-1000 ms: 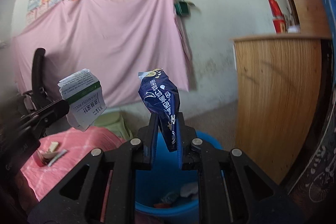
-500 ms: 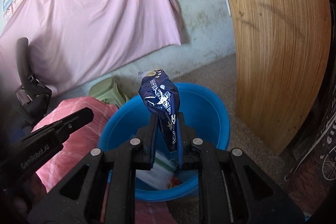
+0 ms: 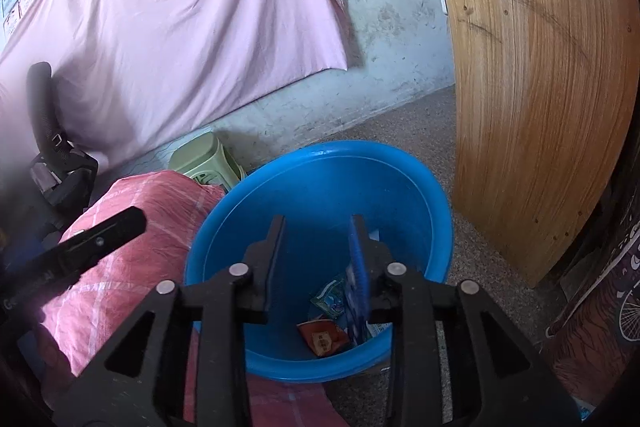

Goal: Collect trash
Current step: 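Carry the wrapper and paper over the blue bucket and open both grippers, then move both open grippers back over the table toward the remaining items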

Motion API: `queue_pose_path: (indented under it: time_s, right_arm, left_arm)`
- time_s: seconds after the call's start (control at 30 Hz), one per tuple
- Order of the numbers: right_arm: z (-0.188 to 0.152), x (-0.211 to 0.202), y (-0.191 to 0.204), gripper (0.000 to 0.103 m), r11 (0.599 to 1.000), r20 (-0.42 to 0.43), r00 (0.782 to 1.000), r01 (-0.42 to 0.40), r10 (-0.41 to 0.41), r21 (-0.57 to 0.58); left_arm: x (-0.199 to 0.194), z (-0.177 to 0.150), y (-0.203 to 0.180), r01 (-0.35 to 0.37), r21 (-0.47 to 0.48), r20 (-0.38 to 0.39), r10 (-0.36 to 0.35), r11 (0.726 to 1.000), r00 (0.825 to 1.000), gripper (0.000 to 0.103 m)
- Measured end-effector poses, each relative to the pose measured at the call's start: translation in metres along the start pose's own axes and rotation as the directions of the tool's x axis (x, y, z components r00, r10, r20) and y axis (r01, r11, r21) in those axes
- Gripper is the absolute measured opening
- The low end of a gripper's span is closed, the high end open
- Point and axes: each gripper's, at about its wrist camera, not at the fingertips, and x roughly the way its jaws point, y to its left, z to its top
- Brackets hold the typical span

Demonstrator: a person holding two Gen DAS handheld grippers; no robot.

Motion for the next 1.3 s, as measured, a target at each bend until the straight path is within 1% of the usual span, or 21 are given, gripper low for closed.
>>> queue_pose_path:
  time_s: [0.1, 0.17, 0.23, 0.33, 0.43, 0.5, 0.53, 0.57, 0.6, 0.63, 0.7, 0.73, 0.77, 0.8, 0.87, 0.93, 1.07, 1.1, 1.13, 1.2, 1.3]
  right_arm:
    - [0.003, -0.007, 0.006, 0.060, 1.000, 0.028, 1.000, -0.003, 0.003, -0.008]
    - [0.008, -0.019, 0.011, 0.062, 1.000, 0.076, 0.997, -0.022, 0.023, -0.012]
    - [0.012, -0.032, 0.017, 0.069, 0.999, 0.124, 0.992, -0.036, 0.038, -0.022]
    - [0.016, -0.051, 0.028, 0.077, 0.997, 0.201, 0.977, -0.064, 0.071, -0.040]
    - [0.020, -0.067, 0.043, 0.084, 0.993, 0.266, 0.957, -0.106, 0.118, -0.060]
    - [0.020, -0.075, 0.053, 0.090, 0.989, 0.302, 0.943, -0.126, 0.143, -0.075]
    - [0.021, -0.079, 0.058, 0.095, 0.987, 0.320, 0.934, -0.138, 0.157, -0.081]
    - [0.020, -0.084, 0.065, 0.098, 0.984, 0.341, 0.924, -0.153, 0.174, -0.089]
    - [0.020, -0.087, 0.070, 0.102, 0.981, 0.353, 0.916, -0.166, 0.191, -0.101]
    - [0.020, -0.091, 0.076, 0.103, 0.978, 0.363, 0.909, -0.174, 0.204, -0.114]
    - [0.020, -0.096, 0.088, 0.103, 0.974, 0.384, 0.896, -0.181, 0.221, -0.137]
    - [0.019, -0.098, 0.093, 0.103, 0.971, 0.393, 0.889, -0.189, 0.233, -0.147]
    - [0.018, -0.100, 0.099, 0.103, 0.967, 0.403, 0.881, -0.199, 0.247, -0.158]
    - [0.017, -0.102, 0.104, 0.103, 0.965, 0.410, 0.876, -0.204, 0.255, -0.166]
    - [0.014, -0.105, 0.114, 0.103, 0.958, 0.420, 0.864, -0.217, 0.278, -0.188]
    - [0.012, -0.106, 0.121, 0.103, 0.950, 0.424, 0.855, -0.228, 0.300, -0.212]
    - [0.004, -0.111, 0.144, 0.103, 0.933, 0.435, 0.833, -0.241, 0.341, -0.269]
    - [0.001, -0.113, 0.149, 0.103, 0.928, 0.441, 0.826, -0.242, 0.350, -0.283]
    - [-0.002, -0.114, 0.155, 0.103, 0.924, 0.446, 0.821, -0.241, 0.356, -0.296]
    - [-0.007, -0.115, 0.167, 0.103, 0.919, 0.450, 0.816, -0.232, 0.361, -0.318]
    - [-0.013, -0.116, 0.179, 0.103, 0.912, 0.453, 0.810, -0.228, 0.372, -0.341]
  left_arm:
    - [-0.013, -0.001, 0.009, -0.029, 0.003, 0.029, 0.029, 1.000, 0.999, 0.000]
    - [-0.025, -0.002, 0.015, -0.053, 0.006, 0.061, 0.052, 0.999, 0.997, 0.000]
    - [-0.039, -0.001, 0.022, -0.078, 0.006, 0.095, 0.077, 0.997, 0.992, 0.000]
    - [-0.058, -0.002, 0.032, -0.112, 0.000, 0.135, 0.111, 0.994, 0.985, 0.000]
    - [-0.078, -0.003, 0.042, -0.146, -0.004, 0.170, 0.145, 0.989, 0.975, 0.001]
    - [-0.093, -0.004, 0.050, -0.176, -0.004, 0.191, 0.173, 0.984, 0.966, 0.011]
    - [-0.101, -0.005, 0.054, -0.196, -0.008, 0.205, 0.194, 0.980, 0.959, 0.027]
    - [-0.108, -0.007, 0.058, -0.214, -0.015, 0.220, 0.212, 0.977, 0.952, 0.047]
    - [-0.117, -0.009, 0.064, -0.231, -0.029, 0.241, 0.231, 0.972, 0.943, 0.054]
    - [-0.128, -0.012, 0.071, -0.252, -0.049, 0.272, 0.256, 0.967, 0.928, 0.059]
    - [-0.144, -0.015, 0.082, -0.282, -0.069, 0.301, 0.290, 0.957, 0.909, 0.065]
    - [-0.150, -0.016, 0.086, -0.298, -0.079, 0.308, 0.308, 0.951, 0.900, 0.075]
    - [-0.159, -0.018, 0.092, -0.320, -0.096, 0.322, 0.334, 0.942, 0.886, 0.084]
    - [-0.166, -0.021, 0.097, -0.332, -0.108, 0.338, 0.348, 0.937, 0.874, 0.087]
    - [-0.183, -0.027, 0.109, -0.352, -0.135, 0.386, 0.377, 0.926, 0.842, 0.094]
    - [-0.200, -0.034, 0.118, -0.383, -0.154, 0.426, 0.411, 0.911, 0.806, 0.099]
    - [-0.225, -0.048, 0.127, -0.426, -0.173, 0.486, 0.453, 0.888, 0.747, 0.101]
    - [-0.226, -0.048, 0.129, -0.434, -0.172, 0.497, 0.459, 0.884, 0.737, 0.101]
    - [-0.232, -0.051, 0.132, -0.447, -0.171, 0.513, 0.466, 0.878, 0.721, 0.101]
    - [-0.241, -0.058, 0.137, -0.471, -0.169, 0.536, 0.482, 0.866, 0.693, 0.101]
    - [-0.250, -0.068, 0.145, -0.494, -0.170, 0.558, 0.497, 0.853, 0.665, 0.101]
